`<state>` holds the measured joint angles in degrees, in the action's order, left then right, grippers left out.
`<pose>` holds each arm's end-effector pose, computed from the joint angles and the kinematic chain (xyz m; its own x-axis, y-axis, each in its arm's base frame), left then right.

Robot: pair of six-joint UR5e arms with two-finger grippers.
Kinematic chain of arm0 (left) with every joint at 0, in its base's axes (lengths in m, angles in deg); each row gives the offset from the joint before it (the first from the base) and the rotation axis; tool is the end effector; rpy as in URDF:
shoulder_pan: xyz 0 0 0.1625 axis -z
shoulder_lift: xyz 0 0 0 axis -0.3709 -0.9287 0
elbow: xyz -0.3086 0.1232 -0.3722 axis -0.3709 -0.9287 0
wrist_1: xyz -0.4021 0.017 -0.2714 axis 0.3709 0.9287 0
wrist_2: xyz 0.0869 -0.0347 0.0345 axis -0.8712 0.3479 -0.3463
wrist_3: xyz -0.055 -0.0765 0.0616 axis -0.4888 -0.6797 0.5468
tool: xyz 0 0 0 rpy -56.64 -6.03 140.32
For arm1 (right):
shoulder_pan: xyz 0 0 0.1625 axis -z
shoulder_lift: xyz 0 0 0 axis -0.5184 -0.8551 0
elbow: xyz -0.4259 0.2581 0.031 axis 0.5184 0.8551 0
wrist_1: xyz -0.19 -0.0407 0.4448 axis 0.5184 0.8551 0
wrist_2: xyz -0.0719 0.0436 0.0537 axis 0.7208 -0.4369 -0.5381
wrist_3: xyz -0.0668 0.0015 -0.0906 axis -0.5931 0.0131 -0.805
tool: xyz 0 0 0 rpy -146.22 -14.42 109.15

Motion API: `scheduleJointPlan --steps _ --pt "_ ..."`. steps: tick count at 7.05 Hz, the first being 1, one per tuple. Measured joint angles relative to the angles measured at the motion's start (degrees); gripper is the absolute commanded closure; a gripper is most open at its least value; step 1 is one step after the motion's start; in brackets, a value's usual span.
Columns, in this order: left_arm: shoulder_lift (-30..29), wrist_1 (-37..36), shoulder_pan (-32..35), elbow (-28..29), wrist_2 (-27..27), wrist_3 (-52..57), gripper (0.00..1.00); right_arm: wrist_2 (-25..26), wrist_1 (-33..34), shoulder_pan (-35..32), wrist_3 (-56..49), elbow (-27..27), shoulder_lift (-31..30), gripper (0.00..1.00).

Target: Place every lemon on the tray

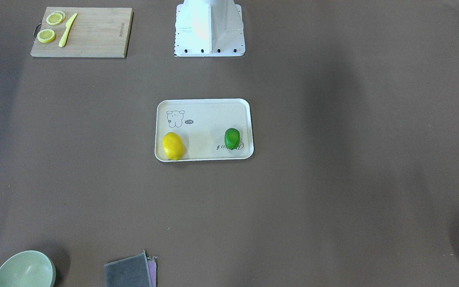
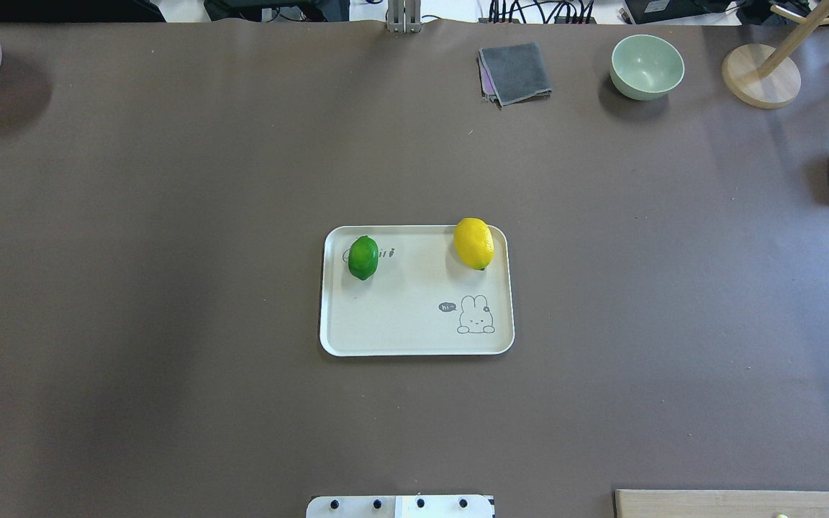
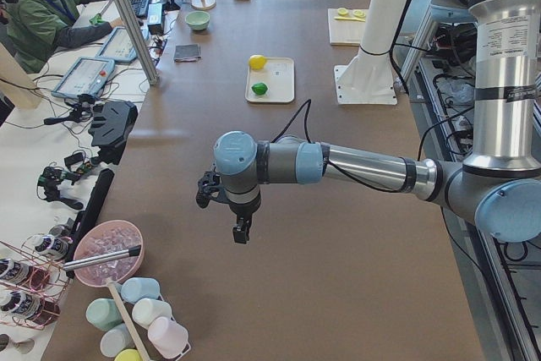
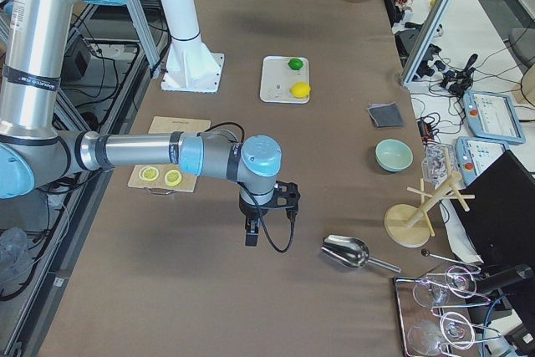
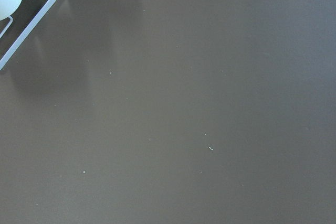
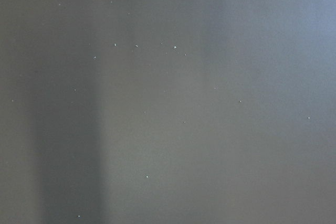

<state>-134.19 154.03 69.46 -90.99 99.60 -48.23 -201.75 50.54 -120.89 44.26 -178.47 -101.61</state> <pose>-0.0646 -0.5219 0.6631 0.6963 0.1481 -0.7023 -0.1026 0.9890 0.1068 0.0601 -0.4248 0.7054 0.7737 -0.0308 0.6328 0.0795 0.9956 -0.0487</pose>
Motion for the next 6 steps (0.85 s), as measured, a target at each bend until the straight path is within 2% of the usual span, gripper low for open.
scheduleJointPlan --steps 6 --pt "0.32 0.75 0.08 -1.77 -0.16 -0.02 0.02 -0.74 -0.09 0.02 -0.04 -0.27 0.39 0.00"
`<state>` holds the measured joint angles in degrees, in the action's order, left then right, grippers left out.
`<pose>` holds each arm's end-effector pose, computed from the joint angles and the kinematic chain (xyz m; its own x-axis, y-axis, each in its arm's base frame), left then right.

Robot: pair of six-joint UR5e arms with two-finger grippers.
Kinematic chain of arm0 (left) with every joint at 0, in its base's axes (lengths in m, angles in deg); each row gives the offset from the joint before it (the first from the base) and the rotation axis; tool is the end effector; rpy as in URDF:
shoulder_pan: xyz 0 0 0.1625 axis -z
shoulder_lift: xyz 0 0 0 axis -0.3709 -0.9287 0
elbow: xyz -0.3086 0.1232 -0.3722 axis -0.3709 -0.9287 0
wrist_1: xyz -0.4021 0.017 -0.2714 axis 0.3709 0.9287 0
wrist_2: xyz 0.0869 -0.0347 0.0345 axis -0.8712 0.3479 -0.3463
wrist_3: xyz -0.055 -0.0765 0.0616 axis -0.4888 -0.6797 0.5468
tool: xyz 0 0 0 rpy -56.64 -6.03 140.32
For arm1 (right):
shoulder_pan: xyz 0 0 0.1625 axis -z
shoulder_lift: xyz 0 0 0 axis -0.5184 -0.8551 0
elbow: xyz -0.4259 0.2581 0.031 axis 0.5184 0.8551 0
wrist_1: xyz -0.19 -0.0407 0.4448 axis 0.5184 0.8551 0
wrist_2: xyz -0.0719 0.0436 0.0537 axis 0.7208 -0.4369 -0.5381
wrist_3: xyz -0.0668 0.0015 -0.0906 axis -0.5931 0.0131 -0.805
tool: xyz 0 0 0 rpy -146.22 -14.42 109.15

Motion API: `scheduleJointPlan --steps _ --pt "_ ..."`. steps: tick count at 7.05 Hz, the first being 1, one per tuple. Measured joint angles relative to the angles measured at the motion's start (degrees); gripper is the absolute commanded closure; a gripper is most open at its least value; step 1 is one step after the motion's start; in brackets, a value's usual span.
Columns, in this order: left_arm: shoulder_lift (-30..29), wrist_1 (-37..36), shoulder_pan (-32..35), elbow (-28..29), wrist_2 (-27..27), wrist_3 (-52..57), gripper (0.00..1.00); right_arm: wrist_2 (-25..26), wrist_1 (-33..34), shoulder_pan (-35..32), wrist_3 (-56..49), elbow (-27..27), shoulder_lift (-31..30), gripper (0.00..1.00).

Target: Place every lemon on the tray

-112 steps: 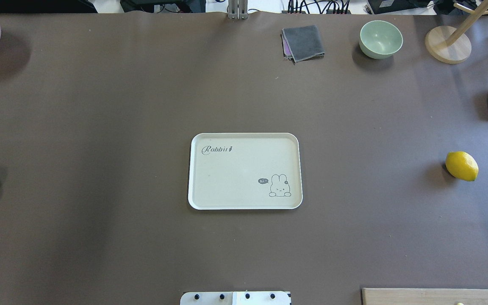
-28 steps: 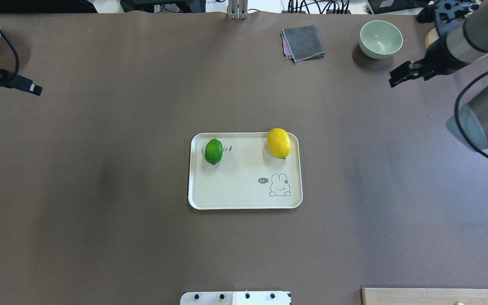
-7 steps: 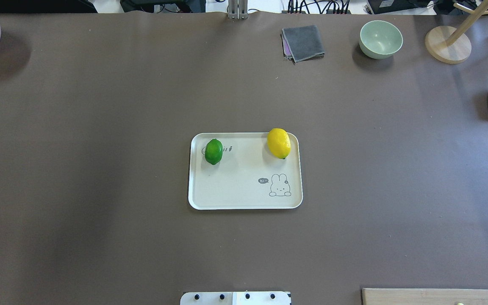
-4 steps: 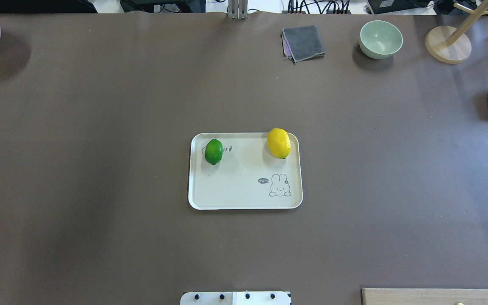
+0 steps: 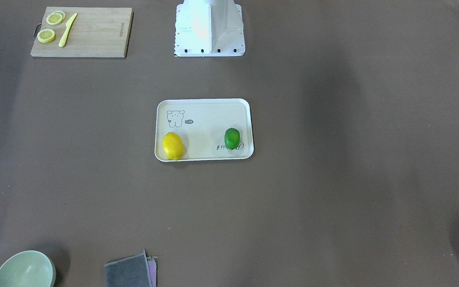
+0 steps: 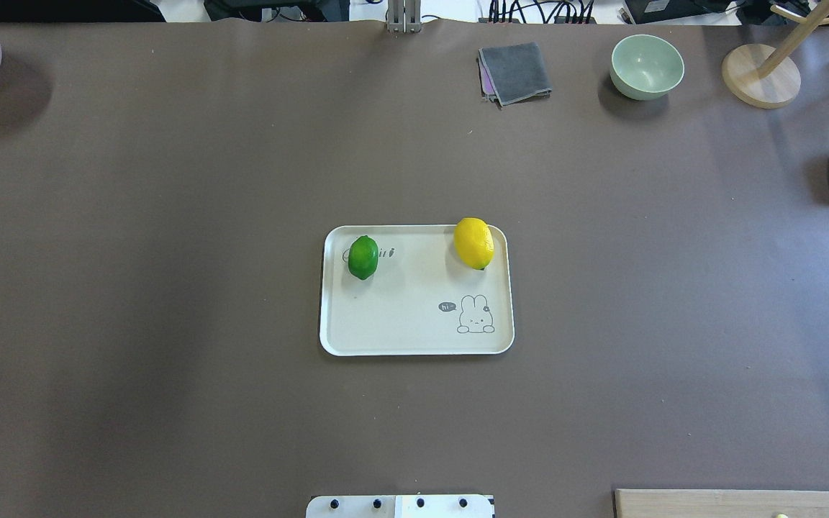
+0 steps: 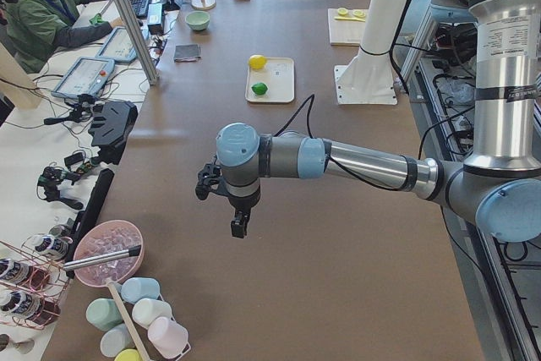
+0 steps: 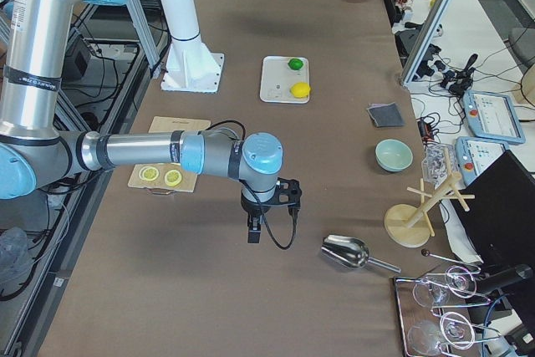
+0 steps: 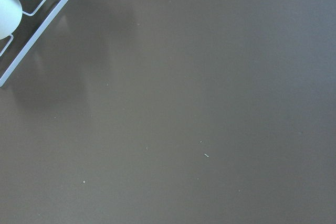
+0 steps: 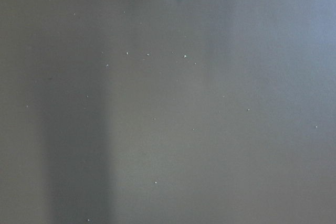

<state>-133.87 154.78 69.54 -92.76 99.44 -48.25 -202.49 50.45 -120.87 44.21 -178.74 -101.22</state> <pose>-0.0655 -0.5200 0.6477 0.6991 0.1735 -0.6936 -0.1014 0.9844 0.1440 0.0588 -0.4290 0.6988 0.7654 -0.0392 0.6423 0.0797 0.9962 -0.0342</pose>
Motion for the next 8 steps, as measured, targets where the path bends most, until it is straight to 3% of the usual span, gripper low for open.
scheduleJointPlan --steps 8 --pt "0.01 0.09 -0.05 -0.33 0.35 0.00 0.02 -1.63 -2.36 0.00 -0.04 0.20 -0.34 0.00"
